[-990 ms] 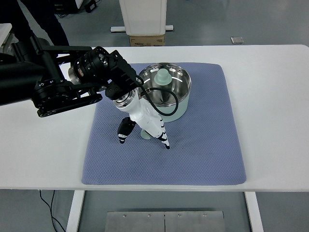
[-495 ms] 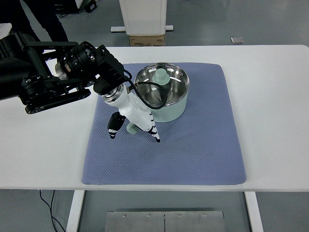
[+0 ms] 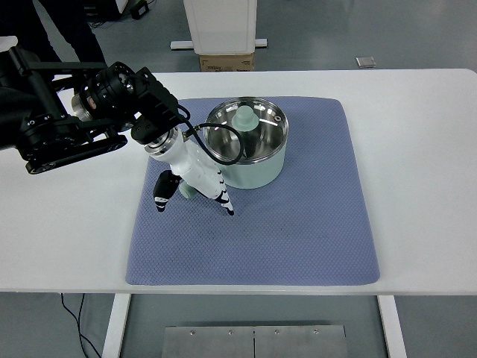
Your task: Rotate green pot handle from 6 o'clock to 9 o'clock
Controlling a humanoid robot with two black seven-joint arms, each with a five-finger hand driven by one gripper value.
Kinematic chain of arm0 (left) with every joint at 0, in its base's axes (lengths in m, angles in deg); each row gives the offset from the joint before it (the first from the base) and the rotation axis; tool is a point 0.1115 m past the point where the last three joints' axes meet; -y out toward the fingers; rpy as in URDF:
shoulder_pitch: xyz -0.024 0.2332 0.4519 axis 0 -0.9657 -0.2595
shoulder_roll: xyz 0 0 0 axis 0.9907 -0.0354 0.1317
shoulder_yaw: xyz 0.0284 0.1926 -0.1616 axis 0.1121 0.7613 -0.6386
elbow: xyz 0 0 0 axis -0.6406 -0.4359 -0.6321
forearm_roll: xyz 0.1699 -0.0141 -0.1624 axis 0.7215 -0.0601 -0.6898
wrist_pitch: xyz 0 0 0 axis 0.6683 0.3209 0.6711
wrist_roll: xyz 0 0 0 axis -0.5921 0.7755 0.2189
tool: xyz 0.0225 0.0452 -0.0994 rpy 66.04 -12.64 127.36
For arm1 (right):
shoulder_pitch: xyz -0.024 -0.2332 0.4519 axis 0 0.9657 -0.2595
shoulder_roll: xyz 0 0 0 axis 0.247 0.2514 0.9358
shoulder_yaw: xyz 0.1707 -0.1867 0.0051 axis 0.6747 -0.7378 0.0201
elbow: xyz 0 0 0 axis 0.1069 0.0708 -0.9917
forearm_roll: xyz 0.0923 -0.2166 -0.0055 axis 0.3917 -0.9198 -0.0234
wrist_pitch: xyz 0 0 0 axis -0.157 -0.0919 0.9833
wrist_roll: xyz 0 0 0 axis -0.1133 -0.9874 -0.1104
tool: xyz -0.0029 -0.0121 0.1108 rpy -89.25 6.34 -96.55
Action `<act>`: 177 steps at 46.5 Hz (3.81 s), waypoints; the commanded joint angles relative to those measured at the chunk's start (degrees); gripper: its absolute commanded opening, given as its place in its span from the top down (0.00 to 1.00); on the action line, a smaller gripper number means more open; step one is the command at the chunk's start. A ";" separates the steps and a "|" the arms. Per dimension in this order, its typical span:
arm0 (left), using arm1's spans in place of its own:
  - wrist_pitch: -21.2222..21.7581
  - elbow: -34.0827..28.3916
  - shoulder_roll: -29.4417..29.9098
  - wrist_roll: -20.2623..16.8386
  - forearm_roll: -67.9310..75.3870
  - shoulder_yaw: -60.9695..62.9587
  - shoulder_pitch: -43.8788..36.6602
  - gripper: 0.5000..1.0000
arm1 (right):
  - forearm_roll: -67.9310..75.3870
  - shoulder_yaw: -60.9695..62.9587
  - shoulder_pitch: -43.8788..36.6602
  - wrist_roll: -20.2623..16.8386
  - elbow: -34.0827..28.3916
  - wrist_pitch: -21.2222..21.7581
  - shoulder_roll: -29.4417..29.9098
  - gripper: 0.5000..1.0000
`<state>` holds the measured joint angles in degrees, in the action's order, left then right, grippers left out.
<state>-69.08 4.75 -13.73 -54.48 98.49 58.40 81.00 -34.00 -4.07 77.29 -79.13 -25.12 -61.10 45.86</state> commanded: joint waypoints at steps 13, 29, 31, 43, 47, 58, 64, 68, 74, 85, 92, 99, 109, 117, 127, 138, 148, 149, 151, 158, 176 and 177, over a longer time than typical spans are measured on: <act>0.18 -0.25 1.86 -0.01 3.09 0.07 -0.07 0.00 | 0.00 0.00 -0.01 0.00 0.05 0.00 0.00 0.00; 0.36 -0.95 4.24 -0.01 4.32 0.07 -0.07 0.00 | 0.00 0.00 -0.01 0.00 0.05 0.00 0.00 0.00; 0.36 -1.13 4.41 -0.01 4.41 0.07 -0.16 0.00 | 0.00 0.00 0.00 0.00 0.05 0.00 0.00 0.00; 0.62 -2.97 4.85 -0.01 5.82 0.07 -0.86 0.00 | 0.00 0.00 -0.01 0.00 -0.12 0.00 0.00 0.00; 1.76 -4.20 4.85 -0.01 6.34 0.07 -1.39 0.00 | 0.00 0.00 -0.01 0.00 0.05 0.00 0.00 0.00; 3.87 -7.54 4.76 -0.01 7.40 0.16 -2.44 0.00 | 0.00 0.00 -0.01 0.00 -0.12 0.00 0.00 0.00; 4.14 -8.42 4.76 -0.01 7.40 0.07 -2.88 0.00 | 0.00 0.00 -0.01 0.00 0.05 0.00 0.00 0.00; 4.22 -8.69 4.76 -0.01 7.49 0.07 -2.88 0.00 | 0.00 0.00 0.00 0.00 -0.12 0.00 0.00 0.00; 4.31 -8.77 4.76 -0.01 7.31 0.07 -2.88 0.00 | 0.00 0.00 -0.01 0.00 0.05 0.00 0.00 0.00; 3.96 -7.02 4.85 -0.01 5.29 -0.01 -2.36 0.00 | 0.00 0.00 -0.01 0.00 0.05 0.00 0.00 0.00; 3.08 -5.09 5.81 -0.01 2.39 -0.01 -0.51 0.00 | 0.00 0.00 -0.01 0.00 -0.12 0.00 0.00 0.00; 1.76 -2.28 7.92 -0.01 0.81 -0.10 1.60 0.00 | 0.00 0.00 -0.01 0.00 0.05 0.00 0.00 0.00; 1.76 -1.65 11.26 -0.01 -4.63 -0.10 6.08 0.00 | 0.00 0.00 0.00 0.00 -0.12 0.00 0.00 0.00; 1.94 -2.27 13.64 -0.01 -19.91 -0.80 8.72 0.00 | 0.00 0.00 0.08 0.00 0.05 0.00 0.00 0.00; 1.94 -2.71 15.66 -0.01 -48.22 -1.68 9.86 0.00 | 0.00 0.00 -0.01 0.00 0.05 0.00 0.00 0.00; 3.69 -9.03 14.61 -0.01 -70.71 -2.56 8.81 0.00 | 0.00 0.00 0.00 0.00 0.05 0.00 0.00 0.00; 9.93 -16.51 9.69 -0.01 -90.06 -3.18 2.40 0.00 | 0.00 0.00 -0.01 0.00 -0.12 0.00 0.00 0.00; 10.98 -16.94 9.34 -0.01 -91.64 -3.44 1.61 0.00 | 0.00 0.00 -0.01 0.00 0.05 0.00 0.00 0.00; 12.57 -18.00 8.81 -0.01 -95.06 -3.70 -0.06 0.00 | 0.00 0.00 0.08 0.00 0.05 0.00 0.00 0.00; 14.68 -25.37 5.74 -0.01 -106.67 -5.28 -6.30 0.00 | 0.00 0.00 0.00 0.00 -0.12 0.00 0.00 0.00; 15.03 -36.90 -4.02 -0.01 -118.99 -18.46 -19.40 0.00 | 0.00 0.00 0.08 0.00 0.05 0.00 0.00 0.00; 15.12 -36.90 -4.37 -0.01 -119.25 -19.78 -20.19 0.00 | 0.00 0.00 0.00 0.00 0.05 0.00 0.00 0.00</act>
<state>-54.09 -31.89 -16.97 -54.51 -17.80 42.42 62.95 -34.00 -4.07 77.33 -79.13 -25.15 -61.10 45.87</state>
